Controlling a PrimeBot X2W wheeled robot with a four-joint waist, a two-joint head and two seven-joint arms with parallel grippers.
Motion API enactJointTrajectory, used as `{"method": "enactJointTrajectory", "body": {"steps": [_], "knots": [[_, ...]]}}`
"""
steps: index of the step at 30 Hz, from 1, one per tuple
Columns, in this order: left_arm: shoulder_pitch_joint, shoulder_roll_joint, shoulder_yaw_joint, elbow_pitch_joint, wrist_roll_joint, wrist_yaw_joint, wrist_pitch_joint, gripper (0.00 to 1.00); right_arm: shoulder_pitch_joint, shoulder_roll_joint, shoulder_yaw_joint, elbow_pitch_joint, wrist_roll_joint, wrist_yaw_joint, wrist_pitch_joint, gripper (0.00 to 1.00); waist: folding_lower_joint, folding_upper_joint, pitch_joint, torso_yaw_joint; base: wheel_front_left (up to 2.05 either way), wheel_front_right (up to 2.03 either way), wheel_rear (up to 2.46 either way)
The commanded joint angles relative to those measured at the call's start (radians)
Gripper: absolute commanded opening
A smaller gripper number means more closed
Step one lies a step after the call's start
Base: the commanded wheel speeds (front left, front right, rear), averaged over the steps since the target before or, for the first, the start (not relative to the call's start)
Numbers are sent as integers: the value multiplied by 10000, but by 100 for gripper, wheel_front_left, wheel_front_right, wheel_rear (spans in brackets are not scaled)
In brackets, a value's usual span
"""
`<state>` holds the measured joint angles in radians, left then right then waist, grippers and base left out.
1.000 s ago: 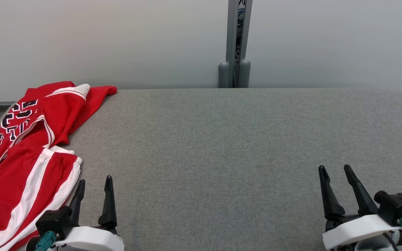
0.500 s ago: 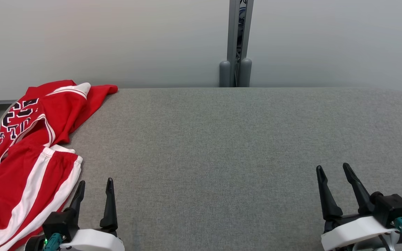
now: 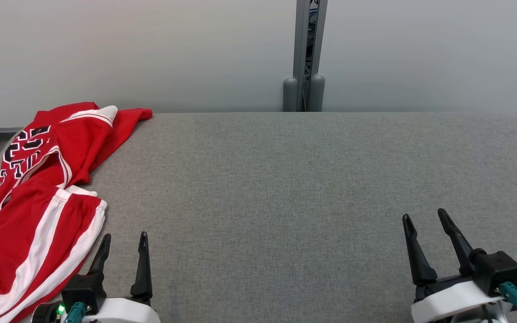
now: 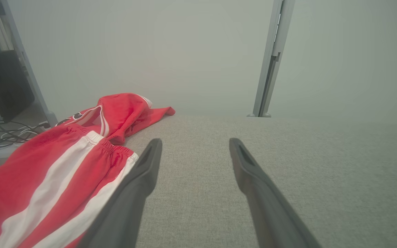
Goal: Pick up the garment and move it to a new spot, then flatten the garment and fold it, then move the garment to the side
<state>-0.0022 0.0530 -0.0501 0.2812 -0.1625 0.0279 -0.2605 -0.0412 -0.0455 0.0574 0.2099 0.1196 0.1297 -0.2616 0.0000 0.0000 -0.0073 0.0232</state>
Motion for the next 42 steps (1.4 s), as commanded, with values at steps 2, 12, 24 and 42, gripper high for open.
{"method": "enactJointTrajectory", "body": {"steps": [2,12,24,42], "knots": [[-76,71,16,9,-12,68,-59,100,-2,-87,-36,23,-12,18,-59,100,0,0,1,-7,0,0,0],[-139,106,-68,114,-132,65,-54,100,-45,-86,-72,93,41,18,-59,100,0,0,-15,-21,0,0,0],[-92,162,-192,157,-210,110,-21,100,94,-86,-149,104,61,18,-59,100,0,0,-97,23,0,0,0],[-91,350,-317,40,-330,176,99,100,387,-77,-204,-130,201,18,-57,100,0,0,-269,1755,0,0,0]]}}
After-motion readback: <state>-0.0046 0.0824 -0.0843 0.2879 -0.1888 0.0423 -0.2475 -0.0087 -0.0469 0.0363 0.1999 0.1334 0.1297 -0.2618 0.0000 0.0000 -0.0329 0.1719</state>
